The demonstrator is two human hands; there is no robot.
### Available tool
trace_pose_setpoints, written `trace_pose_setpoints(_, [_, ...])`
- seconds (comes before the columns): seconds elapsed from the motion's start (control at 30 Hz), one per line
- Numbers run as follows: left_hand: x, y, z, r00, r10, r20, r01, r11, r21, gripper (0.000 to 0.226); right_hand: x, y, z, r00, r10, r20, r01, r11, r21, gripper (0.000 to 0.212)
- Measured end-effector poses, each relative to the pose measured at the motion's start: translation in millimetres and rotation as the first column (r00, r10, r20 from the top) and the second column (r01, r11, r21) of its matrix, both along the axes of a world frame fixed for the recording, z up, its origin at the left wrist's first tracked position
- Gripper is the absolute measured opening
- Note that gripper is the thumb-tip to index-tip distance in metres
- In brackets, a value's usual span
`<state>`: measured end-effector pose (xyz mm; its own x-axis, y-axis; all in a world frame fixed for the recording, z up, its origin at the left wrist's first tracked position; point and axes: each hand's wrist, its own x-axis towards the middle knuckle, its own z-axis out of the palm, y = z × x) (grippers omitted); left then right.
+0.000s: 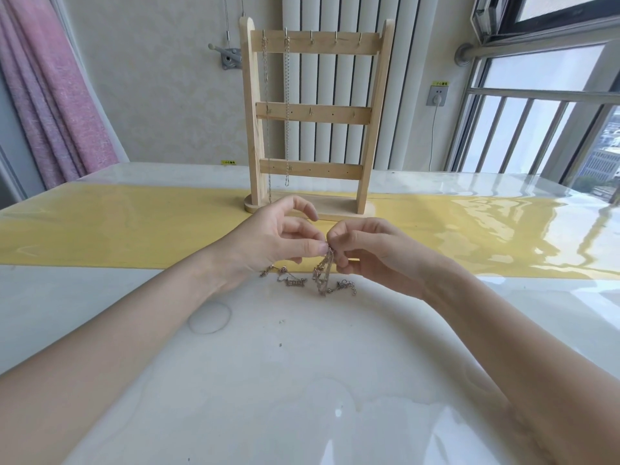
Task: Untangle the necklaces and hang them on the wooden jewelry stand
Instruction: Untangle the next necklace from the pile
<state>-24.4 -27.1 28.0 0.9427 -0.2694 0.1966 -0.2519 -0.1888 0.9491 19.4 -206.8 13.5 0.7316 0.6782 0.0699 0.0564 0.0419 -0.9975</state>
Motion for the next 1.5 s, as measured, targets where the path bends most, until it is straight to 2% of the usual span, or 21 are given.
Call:
trace_pose_setpoints(0.1, [-0.1, -3.3, 0.3, 0.999, 0.021, 0.028, -0.021, 1.0, 0.004, 0.033, -1.6, 2.9, 0.0, 0.998, -0.033, -0.055, 0.034, 0.999, 0.015, 0.02])
trace_pose_setpoints(0.17, [0.9, -6.5, -2.8, 0.996, 0.069, 0.062, -0.069, 0.998, 0.003, 0.034, -1.9, 7.3, -2.5, 0.994, -0.093, -0.05, 0.093, 0.996, -0.004, 0.029])
trace_pose_setpoints(0.3, [3.9, -13.2, -10.7, 0.975, 0.183, 0.126, -0.176, 0.982, -0.066, 0.036, -3.4, 15.3, -7.6, 0.978, -0.204, -0.032, 0.205, 0.978, 0.041, 0.034])
trace_pose_setpoints(0.43, [4.9, -9.7, -7.8, 0.96, 0.182, 0.214, -0.176, 0.983, -0.048, 0.036, -5.3, 11.7, -3.4, 0.985, -0.124, -0.117, 0.136, 0.986, 0.098, 0.026])
trace_pose_setpoints(0.57, [4.4, -6.8, -7.1, 0.964, 0.104, 0.243, -0.109, 0.994, 0.01, 0.039, -6.1, 8.6, -1.9, 0.987, -0.032, -0.159, 0.042, 0.997, 0.062, 0.021])
trace_pose_setpoints(0.73, [6.0, -9.1, -10.0, 0.962, 0.119, 0.245, -0.123, 0.992, 0.001, 0.037, -6.4, 10.8, -1.8, 0.982, -0.054, -0.18, 0.071, 0.993, 0.092, 0.019])
trace_pose_setpoints(0.9, [7.3, -15.5, -13.1, 0.966, 0.202, 0.161, -0.17, 0.967, -0.19, 0.034, -6.4, 19.3, -5.4, 0.964, -0.174, -0.202, 0.215, 0.955, 0.202, 0.029])
trace_pose_setpoints(0.97, [8.0, -17.3, -15.3, 0.968, 0.215, 0.132, -0.185, 0.961, -0.208, 0.033, -5.4, 21.3, -7.5, 0.959, -0.219, -0.178, 0.255, 0.944, 0.212, 0.028])
trace_pose_setpoints(1.07, [7.1, -18.5, -16.0, 0.972, 0.22, 0.077, -0.211, 0.972, -0.107, 0.034, -5.4, 23.0, -10.4, 0.956, -0.291, -0.047, 0.294, 0.943, 0.158, 0.029])
trace_pose_setpoints(1.13, [6.9, -19.6, -16.9, 0.974, 0.227, 0.014, -0.226, 0.973, -0.037, 0.033, -7.4, 23.4, -12.6, 0.928, -0.362, 0.092, 0.354, 0.931, 0.093, 0.027])
trace_pose_setpoints(1.2, [6.5, -20.7, -18.5, 0.972, 0.234, -0.003, -0.233, 0.972, 0.026, 0.029, -8.4, 23.7, -13.5, 0.901, -0.407, 0.153, 0.403, 0.914, 0.058, 0.024])
trace_pose_setpoints(1.33, [6.3, -19.8, -18.6, 0.967, 0.255, 0.001, -0.255, 0.967, 0.007, 0.023, -5.3, 21.7, -11.4, 0.942, -0.333, -0.032, 0.335, 0.933, 0.129, 0.026])
trace_pose_setpoints(1.5, [4.7, -23.4, -17.5, 0.949, 0.264, -0.173, -0.293, 0.94, -0.175, 0.021, -7.3, 25.9, -6.9, 0.954, -0.241, -0.176, 0.284, 0.917, 0.282, 0.031])
